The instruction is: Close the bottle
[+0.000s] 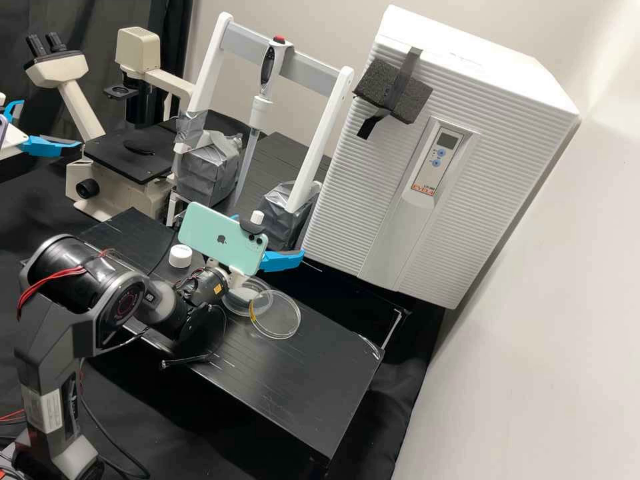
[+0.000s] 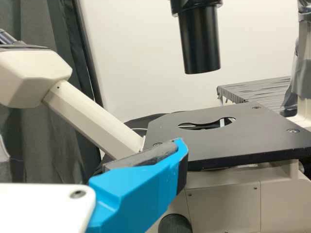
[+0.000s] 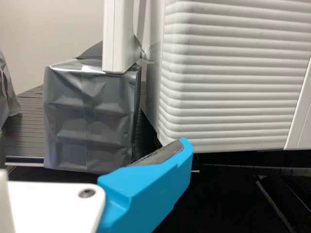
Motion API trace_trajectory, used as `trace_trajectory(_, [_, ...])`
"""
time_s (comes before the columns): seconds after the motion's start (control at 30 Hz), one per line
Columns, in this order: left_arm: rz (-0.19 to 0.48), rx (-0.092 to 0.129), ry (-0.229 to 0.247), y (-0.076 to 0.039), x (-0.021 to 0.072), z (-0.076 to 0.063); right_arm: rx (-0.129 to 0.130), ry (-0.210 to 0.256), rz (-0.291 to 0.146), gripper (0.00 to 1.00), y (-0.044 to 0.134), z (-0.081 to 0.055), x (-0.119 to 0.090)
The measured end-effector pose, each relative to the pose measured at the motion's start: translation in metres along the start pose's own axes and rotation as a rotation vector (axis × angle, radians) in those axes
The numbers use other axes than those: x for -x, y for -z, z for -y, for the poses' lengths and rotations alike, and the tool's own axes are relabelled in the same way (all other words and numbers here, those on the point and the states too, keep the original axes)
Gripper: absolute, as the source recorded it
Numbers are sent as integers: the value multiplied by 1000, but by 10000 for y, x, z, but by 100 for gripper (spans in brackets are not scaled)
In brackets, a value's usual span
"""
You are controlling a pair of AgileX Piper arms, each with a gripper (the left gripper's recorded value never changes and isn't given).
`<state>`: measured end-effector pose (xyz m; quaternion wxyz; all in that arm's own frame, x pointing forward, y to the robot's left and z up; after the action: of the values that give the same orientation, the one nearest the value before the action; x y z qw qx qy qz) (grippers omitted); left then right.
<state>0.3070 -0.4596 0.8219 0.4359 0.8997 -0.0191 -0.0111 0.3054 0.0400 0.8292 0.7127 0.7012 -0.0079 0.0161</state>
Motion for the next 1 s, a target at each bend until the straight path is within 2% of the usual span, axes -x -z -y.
trace_trajectory(0.3, [0, 0, 0, 0, 0, 0, 0, 0, 0, 100, 0, 0, 0])
trace_trajectory(0.37, [12, -7, 2, -15, 0, 2, 0, 0, 0, 100, 0, 0, 0])
trace_trajectory(0.43, [27, -3, -1, -39, 2, -5, 0, 0, 0, 100, 0, 0, 0])
trace_trajectory(0.47, [43, 8, 1, -68, 9, -4, 0, 0, 0, 100, 0, 0, 0])
trace_trajectory(0.53, [93, 19, -8, -154, 27, -29, 0, 0, 0, 100, 0, 0, 0])
trace_trajectory(0.6, [174, 15, -21, -282, 71, -49, 0, 0, 0, 100, 0, 0, 0])
trace_trajectory(0.63, [192, 15, -24, -310, 83, -57, 0, 0, 0, 100, 0, 0, 0])
trace_trajectory(0.73, [326, -16, -47, -526, 166, -97, 0, 0, 0, 100, 0, 0, 0])
trace_trajectory(0.87, [442, -39, -69, -752, 250, -126, 0, 0, 0, 100, 0, 0, 0])
trace_trajectory(1.0, [534, -59, -69, -930, 312, -116, 0, 0, 0, 100, 0, 0, 0])
